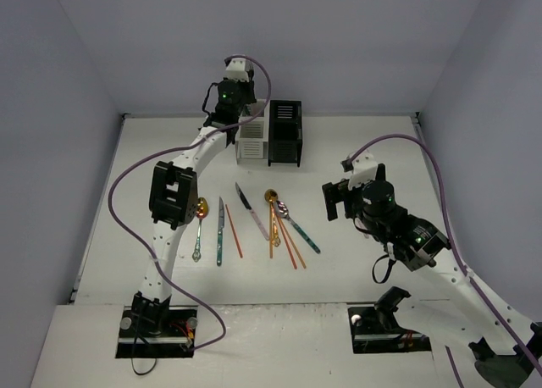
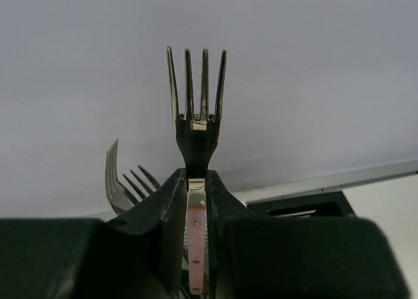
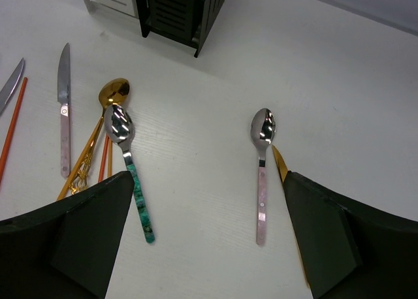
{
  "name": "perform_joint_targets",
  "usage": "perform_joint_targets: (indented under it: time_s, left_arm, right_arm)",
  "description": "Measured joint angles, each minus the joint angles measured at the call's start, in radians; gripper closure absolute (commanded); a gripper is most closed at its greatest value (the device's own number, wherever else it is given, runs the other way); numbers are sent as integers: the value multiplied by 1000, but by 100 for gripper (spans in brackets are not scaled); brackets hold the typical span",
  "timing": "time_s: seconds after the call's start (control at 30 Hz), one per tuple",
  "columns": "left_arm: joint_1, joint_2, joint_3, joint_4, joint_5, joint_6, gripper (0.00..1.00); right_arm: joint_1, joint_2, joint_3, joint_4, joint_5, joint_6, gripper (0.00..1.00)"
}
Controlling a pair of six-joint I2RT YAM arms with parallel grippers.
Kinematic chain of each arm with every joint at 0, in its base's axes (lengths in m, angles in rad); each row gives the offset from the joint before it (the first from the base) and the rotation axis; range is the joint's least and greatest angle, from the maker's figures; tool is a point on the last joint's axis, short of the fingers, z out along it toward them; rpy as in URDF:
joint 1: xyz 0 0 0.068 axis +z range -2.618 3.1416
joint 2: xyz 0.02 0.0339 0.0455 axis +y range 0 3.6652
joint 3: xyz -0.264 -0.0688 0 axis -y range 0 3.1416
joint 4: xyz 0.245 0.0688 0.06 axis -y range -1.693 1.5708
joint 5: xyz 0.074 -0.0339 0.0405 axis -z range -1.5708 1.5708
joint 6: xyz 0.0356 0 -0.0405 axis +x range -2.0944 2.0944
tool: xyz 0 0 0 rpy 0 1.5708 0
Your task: Sort the eating utensils into containers
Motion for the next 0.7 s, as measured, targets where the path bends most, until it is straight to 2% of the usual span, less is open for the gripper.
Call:
perform_joint_targets:
  time_s: [0.27,0.33,0.43,0.6,0.7]
  left_arm:
    - [-1,-16,-130,21,-12,9,62]
    - [-1,-35,-163,22,-12,9,52]
    - [-3,-100,-233,19,-16,10,42]
    - [-8,-313,-396,15,-50,12,39]
    - [-14,-499,-518,12,-75,5,38]
  right_arm:
    - [-7,-2,0,0,-2,1,3]
    - [-7,-7,0,0,-2,0,3]
    - [-7,-17,0,0,-4,0,3]
    - [-8,-25,0,0,-14,-1,3]
    - [-13,-26,0,0,-24,-3,3]
